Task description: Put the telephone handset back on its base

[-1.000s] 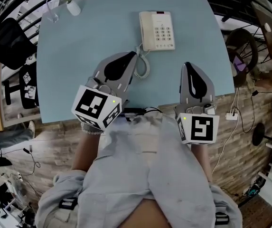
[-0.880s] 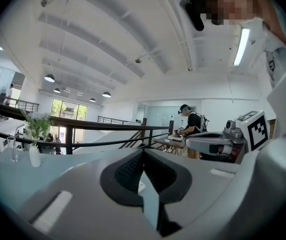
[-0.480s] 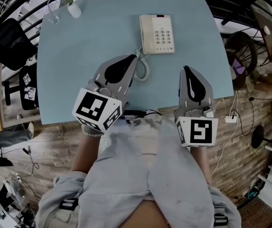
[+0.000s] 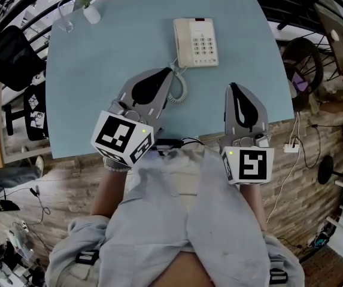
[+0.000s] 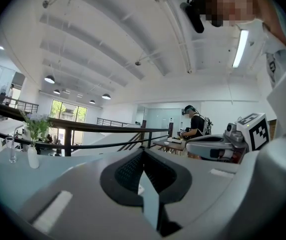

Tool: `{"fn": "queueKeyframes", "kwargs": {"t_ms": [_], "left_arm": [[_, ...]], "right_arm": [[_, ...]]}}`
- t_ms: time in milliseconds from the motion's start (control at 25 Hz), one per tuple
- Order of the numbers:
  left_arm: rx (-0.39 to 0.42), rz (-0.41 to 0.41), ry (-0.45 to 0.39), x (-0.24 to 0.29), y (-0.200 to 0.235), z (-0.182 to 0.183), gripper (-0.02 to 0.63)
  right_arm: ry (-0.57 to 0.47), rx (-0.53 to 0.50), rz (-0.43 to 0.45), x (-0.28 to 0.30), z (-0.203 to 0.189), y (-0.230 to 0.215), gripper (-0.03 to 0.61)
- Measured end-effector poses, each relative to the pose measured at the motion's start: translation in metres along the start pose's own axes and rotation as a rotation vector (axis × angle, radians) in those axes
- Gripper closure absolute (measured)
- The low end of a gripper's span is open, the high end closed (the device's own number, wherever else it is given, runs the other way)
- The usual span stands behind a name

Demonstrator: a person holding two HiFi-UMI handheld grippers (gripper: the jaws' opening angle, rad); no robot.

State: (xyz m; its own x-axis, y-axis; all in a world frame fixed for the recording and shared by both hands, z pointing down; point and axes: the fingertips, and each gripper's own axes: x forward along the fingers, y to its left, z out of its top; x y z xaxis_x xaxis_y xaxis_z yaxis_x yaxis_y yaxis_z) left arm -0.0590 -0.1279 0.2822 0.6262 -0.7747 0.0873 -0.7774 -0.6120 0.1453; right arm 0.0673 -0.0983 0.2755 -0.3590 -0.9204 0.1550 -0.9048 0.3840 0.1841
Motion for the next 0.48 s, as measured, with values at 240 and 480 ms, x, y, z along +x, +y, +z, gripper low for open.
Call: {"fn": "queueKeyframes", "kwargs": {"t_ms": [240,480], "left_arm": [[0.003,-0.018,0.001,0.002,-0.005,-0.001,0.611],[0.018,-0.033,0.001,0.001,-0.011,-0.002,0.611]], "right_arm": [[0.006,-0.003,-0.013,-0.004,0.000,-0.003,0.572],[0.004,-0.007,-0.009,-0.005,0.000,-0.001,0.572]]}}
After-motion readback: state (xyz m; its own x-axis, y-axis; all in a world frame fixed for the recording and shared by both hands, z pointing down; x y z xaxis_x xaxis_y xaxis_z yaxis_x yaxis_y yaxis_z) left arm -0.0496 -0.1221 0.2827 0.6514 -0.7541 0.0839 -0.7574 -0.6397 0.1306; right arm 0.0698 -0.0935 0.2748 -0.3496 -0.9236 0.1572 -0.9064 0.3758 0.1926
